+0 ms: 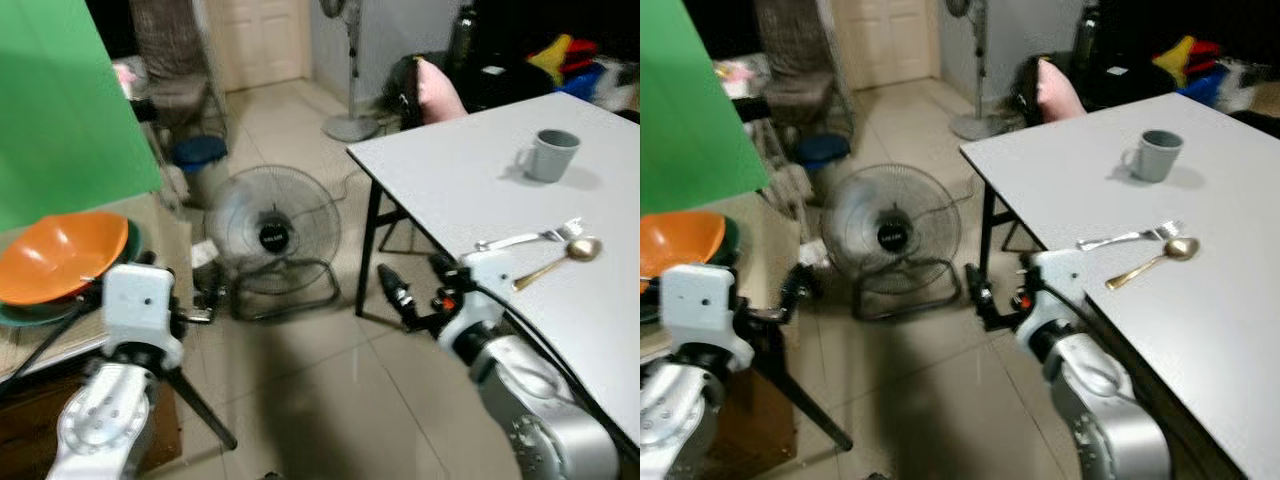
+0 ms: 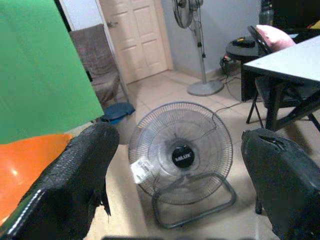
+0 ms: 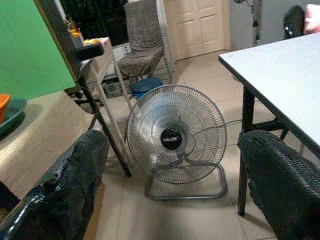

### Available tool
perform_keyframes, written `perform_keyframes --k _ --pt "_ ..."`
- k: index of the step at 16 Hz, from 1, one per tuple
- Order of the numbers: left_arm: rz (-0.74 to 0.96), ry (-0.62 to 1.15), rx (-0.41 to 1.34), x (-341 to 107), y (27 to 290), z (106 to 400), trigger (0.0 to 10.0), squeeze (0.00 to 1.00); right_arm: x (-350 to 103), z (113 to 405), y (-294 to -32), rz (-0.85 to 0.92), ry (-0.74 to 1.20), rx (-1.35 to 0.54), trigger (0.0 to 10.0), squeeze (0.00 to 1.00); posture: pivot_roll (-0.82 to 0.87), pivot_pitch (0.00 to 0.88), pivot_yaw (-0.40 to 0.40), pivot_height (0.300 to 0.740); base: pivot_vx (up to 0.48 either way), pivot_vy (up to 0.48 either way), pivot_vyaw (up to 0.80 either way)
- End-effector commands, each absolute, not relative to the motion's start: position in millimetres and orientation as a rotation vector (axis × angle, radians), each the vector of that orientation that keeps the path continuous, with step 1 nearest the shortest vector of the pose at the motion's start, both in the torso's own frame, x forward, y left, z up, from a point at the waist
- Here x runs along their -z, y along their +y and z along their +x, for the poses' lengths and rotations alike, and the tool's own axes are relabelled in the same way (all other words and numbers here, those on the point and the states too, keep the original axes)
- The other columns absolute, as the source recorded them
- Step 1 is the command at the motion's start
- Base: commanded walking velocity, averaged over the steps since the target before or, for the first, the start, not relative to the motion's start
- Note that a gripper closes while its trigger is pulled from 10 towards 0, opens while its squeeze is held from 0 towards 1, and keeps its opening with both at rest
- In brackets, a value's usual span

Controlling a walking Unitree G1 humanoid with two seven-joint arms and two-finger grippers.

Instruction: Setting the table

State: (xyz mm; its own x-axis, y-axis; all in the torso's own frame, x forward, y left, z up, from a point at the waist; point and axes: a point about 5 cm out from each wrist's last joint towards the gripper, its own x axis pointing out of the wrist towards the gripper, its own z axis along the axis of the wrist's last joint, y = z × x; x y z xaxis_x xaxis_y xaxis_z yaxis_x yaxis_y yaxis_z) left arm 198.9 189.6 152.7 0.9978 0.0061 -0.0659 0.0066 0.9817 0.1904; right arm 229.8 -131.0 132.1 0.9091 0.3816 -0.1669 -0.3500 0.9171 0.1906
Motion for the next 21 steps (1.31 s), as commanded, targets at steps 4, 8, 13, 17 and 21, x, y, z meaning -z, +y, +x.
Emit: perform_keyframes --k 4,8,13,17,21 --pt "0.189 0.049 0.006 -157.7 188.7 201.0 10.0 0.0 -134.5 234.3 -135.2 0.159 0.205 -0.358 10.0 0.0 -0.05 0.0 0.074 0.74 0.0 0.48 -0.51" --pt "0.189 0.048 -0.005 -160.5 192.7 201.3 10.0 0.0 -134.2 234.8 -133.0 0.16 0.211 -0.368 10.0 0.0 -0.04 0.0 0.07 0.74 0.0 0.48 -0.52" --pt "0.189 0.047 -0.009 -162.4 193.5 199.3 10.0 0.0 -134.2 235.7 -132.2 0.168 0.215 -0.372 10.0 0.0 -0.04 0.0 0.065 0.74 0.0 0.48 -0.31" --pt "0.191 0.045 -0.002 -163.7 192.2 199.0 10.0 0.0 -135.6 236.3 -132.7 0.168 0.212 -0.372 10.0 0.0 -0.04 0.0 0.061 0.74 0.0 0.479 0.0" --pt "0.19 0.047 0.005 -164.3 190.6 198.6 10.0 0.0 -136.1 236.8 -133.4 0.17 0.213 -0.371 10.0 0.0 -0.04 0.001 0.059 0.74 0.0 0.48 -0.12"
